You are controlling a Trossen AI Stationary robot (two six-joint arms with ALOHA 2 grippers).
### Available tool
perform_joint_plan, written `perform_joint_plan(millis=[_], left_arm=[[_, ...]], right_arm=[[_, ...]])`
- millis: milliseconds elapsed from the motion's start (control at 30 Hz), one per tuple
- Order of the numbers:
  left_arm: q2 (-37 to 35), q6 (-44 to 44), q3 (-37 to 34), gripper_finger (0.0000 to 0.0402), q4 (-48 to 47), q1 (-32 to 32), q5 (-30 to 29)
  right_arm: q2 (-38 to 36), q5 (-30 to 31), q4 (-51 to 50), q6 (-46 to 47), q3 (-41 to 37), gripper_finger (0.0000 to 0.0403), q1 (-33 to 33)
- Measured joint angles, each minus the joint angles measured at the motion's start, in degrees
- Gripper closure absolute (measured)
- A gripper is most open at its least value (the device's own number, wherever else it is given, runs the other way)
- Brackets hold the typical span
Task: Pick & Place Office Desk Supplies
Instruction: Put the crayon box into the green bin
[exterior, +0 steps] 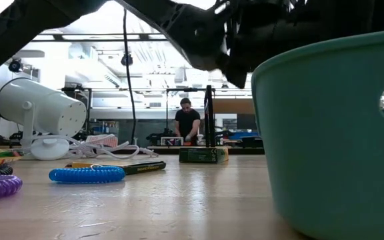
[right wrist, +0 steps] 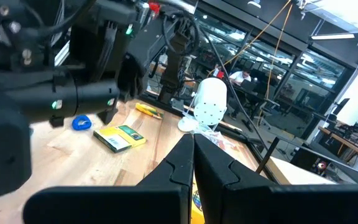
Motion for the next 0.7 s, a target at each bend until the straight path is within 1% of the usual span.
perform_joint_plan(millis=[100,200,333,500,700], left_arm=[[-1.9,-1.2,0.0,0.0222,-5.3,0.3,-1.8],[-3.8,-3.2,0.0,0.0222,-11.4,0.8,-5.7],[-5.7,-3.5,-0.1,0.0222,-18.6,1.2,-10.7],[-7.8,-3.7,-0.5,0.0222,-29.7,1.2,-19.4],[-11.1,-7.5,-0.5,0.0222,-40.0,1.3,-30.1]], right_arm=[[0.0,0.0,0.0,0.0,0.0,0.0394,0.0],[0.0,0.0,0.0,0.0,0.0,0.0394,0.0],[0.0,0.0,0.0,0.0,0.0,0.0394,0.0],[0.0,0.0,0.0,0.0,0.0,0.0394,0.0],[0.0,0.0,0.0,0.0,0.0,0.0394,0.0]])
